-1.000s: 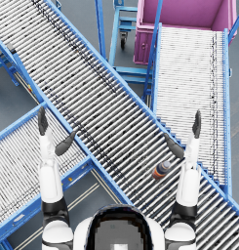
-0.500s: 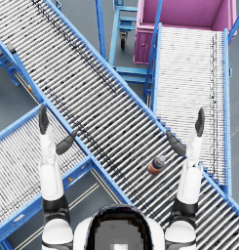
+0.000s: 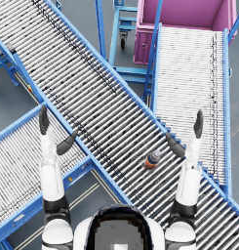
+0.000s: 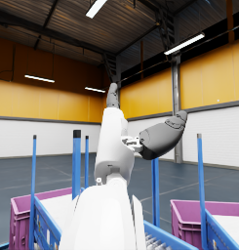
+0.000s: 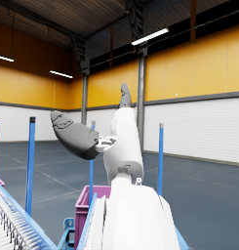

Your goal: Pick up the oil and place it on the left assembly line, put the cola on the right, and keep Sprite still

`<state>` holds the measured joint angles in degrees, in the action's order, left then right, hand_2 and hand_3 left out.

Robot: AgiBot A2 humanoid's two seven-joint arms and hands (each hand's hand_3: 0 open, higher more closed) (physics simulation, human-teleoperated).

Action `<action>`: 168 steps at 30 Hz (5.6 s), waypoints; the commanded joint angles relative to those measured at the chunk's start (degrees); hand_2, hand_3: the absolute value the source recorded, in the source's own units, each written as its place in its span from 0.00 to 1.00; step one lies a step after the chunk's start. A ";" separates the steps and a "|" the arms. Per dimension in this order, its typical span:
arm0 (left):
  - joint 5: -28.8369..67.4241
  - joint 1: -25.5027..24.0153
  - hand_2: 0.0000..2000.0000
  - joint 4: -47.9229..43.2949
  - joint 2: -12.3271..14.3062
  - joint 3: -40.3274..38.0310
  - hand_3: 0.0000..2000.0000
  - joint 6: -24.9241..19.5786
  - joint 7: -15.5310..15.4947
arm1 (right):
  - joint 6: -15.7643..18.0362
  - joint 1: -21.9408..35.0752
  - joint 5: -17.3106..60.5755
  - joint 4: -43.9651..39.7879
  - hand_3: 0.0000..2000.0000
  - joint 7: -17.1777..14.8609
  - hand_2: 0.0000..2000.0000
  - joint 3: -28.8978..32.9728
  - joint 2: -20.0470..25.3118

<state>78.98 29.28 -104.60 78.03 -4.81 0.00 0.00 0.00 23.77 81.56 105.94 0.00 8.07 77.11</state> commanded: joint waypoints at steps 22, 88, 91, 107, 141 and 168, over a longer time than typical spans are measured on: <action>0.00 -2.10 0.00 -1.47 1.04 1.13 0.00 0.00 0.00 | 0.00 -14.47 0.02 1.09 0.00 0.00 0.00 -15.82 -0.27; -0.01 -1.63 0.00 -4.71 3.13 -0.04 0.00 0.00 0.00 | 0.14 31.20 -0.08 -52.02 0.00 -0.01 0.00 9.33 -0.26; -0.01 -2.24 0.00 -4.78 3.27 0.07 0.00 0.00 0.00 | 0.05 25.84 -0.08 -39.18 0.00 0.00 0.00 5.81 0.80; -0.01 1.94 0.00 -0.77 3.22 1.08 0.00 0.00 0.00 | 0.00 5.74 -0.01 -6.52 0.00 0.00 0.00 -6.21 2.27; -21.30 -12.49 0.00 1.65 -8.68 16.11 0.00 5.67 5.66 | 5.61 -7.02 -23.83 -3.11 0.00 -5.68 0.00 -19.41 -7.80; -21.70 -12.70 0.00 1.69 -8.89 16.40 0.00 5.78 5.76 | 5.71 -7.19 -24.28 -3.04 0.00 -5.78 0.00 -19.66 -7.97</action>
<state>57.28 16.58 -102.91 69.14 11.58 5.78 5.77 5.72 16.58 57.28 102.91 -5.79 -11.59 69.14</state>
